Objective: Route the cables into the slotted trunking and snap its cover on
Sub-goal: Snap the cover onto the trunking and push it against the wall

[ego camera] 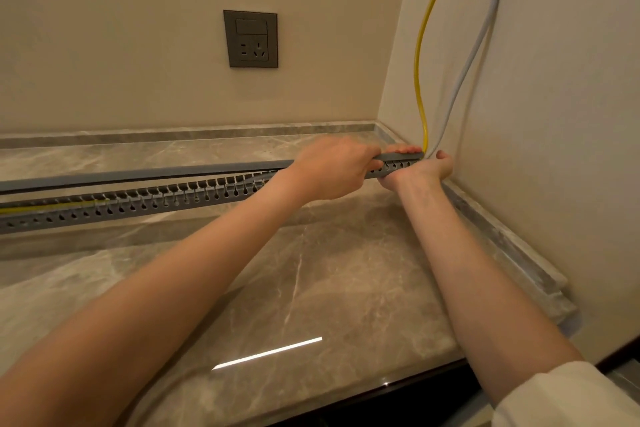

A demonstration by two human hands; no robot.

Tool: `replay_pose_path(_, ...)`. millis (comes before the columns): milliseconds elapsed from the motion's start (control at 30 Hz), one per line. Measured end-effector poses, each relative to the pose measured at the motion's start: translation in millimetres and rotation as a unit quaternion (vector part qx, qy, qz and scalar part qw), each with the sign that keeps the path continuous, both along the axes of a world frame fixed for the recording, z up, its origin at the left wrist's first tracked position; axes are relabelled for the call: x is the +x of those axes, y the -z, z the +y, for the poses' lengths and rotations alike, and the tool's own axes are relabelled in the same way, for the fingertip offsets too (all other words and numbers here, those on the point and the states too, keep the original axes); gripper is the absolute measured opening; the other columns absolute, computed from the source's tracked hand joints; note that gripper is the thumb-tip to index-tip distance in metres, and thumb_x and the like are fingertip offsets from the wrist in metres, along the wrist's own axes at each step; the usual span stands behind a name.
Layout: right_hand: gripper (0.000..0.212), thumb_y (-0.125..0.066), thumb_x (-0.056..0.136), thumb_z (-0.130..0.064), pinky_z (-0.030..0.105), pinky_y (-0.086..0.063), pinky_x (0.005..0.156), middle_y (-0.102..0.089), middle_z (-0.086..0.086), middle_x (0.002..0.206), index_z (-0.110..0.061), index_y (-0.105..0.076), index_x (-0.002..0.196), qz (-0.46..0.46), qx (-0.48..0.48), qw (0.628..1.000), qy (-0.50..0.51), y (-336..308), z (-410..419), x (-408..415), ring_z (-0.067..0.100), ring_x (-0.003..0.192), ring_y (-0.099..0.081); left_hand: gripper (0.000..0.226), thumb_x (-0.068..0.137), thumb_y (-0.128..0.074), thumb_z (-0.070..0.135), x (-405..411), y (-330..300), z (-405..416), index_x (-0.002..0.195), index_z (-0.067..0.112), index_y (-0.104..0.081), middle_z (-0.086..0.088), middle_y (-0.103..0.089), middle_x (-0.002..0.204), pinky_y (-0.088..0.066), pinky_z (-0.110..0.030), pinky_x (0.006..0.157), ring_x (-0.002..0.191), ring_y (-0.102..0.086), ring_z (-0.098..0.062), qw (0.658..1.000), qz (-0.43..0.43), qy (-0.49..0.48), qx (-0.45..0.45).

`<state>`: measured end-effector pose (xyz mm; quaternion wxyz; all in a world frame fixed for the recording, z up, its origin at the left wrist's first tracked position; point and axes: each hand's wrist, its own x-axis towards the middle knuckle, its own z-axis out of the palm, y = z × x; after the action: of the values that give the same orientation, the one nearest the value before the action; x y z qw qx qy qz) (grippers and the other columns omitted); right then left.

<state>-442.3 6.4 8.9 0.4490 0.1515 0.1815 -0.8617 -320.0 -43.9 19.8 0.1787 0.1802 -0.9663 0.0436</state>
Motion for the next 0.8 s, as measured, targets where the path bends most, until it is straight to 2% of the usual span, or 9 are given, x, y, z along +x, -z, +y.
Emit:
replay_pose_path(100,0.048,-0.038,0.082,-0.052,0.020,-0.031,0.054,-0.038,-0.002,0.038,-0.016,-0.036,0.050,0.003,0.016,1.000,0.005,2,0,-1,0.016,0.036,-0.036,0.029,0.097,-0.037,0.032,3,3,0,0.104,0.009,-0.054,-0.012,-0.061,0.088,-0.043,-0.042,0.065,0.077,-0.054,-0.032,1.000,-0.018,0.023,0.003)
replay_pose_path(200,0.048,-0.037,0.082,-0.052,0.019,-0.034,0.052,-0.037,-0.004,0.040,-0.017,-0.034,0.050,0.005,0.025,1.000,0.003,2,0,-1,0.016,0.037,-0.035,0.026,0.088,-0.053,0.032,12,4,-3,0.100,0.008,-0.057,-0.012,-0.065,0.088,-0.038,-0.035,0.063,0.077,-0.056,-0.029,0.999,-0.002,0.052,-0.010)
replay_pose_path(267,0.048,-0.036,0.083,-0.052,0.018,-0.035,0.050,-0.038,-0.004,0.041,-0.017,-0.035,0.051,0.010,0.031,0.999,0.007,1,0,0,0.016,0.035,-0.036,0.026,0.087,-0.056,0.031,19,7,-3,0.099,0.008,-0.058,-0.011,-0.066,0.087,-0.035,-0.034,0.061,0.075,-0.056,-0.028,0.998,0.022,0.046,-0.042)
replay_pose_path(433,0.048,-0.036,0.084,-0.052,0.017,-0.036,0.050,-0.038,-0.004,0.040,-0.017,-0.035,0.051,0.018,0.044,0.999,0.008,0,1,3,0.015,0.034,-0.036,0.024,0.090,-0.053,0.029,20,19,6,0.095,0.006,-0.057,-0.011,-0.065,0.087,-0.025,-0.031,0.058,0.073,-0.055,-0.029,0.994,0.061,0.017,-0.084)
replay_pose_path(667,0.051,-0.033,0.083,-0.054,0.017,-0.031,0.048,-0.031,-0.005,0.034,-0.018,-0.029,0.047,0.030,0.071,0.997,0.007,-2,4,2,0.015,0.031,-0.029,0.030,0.095,-0.044,0.029,16,31,8,0.103,0.002,-0.054,-0.014,-0.065,0.090,-0.032,-0.036,0.055,0.074,-0.059,-0.034,0.987,0.040,0.017,-0.156)
replay_pose_path(800,0.052,-0.033,0.083,-0.053,0.018,-0.030,0.049,-0.028,-0.005,0.034,-0.018,-0.027,0.045,0.030,0.079,0.996,0.011,0,3,2,0.016,0.031,-0.027,0.030,0.095,-0.044,0.029,16,33,6,0.101,0.002,-0.054,-0.015,-0.065,0.088,-0.033,-0.037,0.056,0.075,-0.059,-0.035,0.986,0.048,0.022,-0.155)
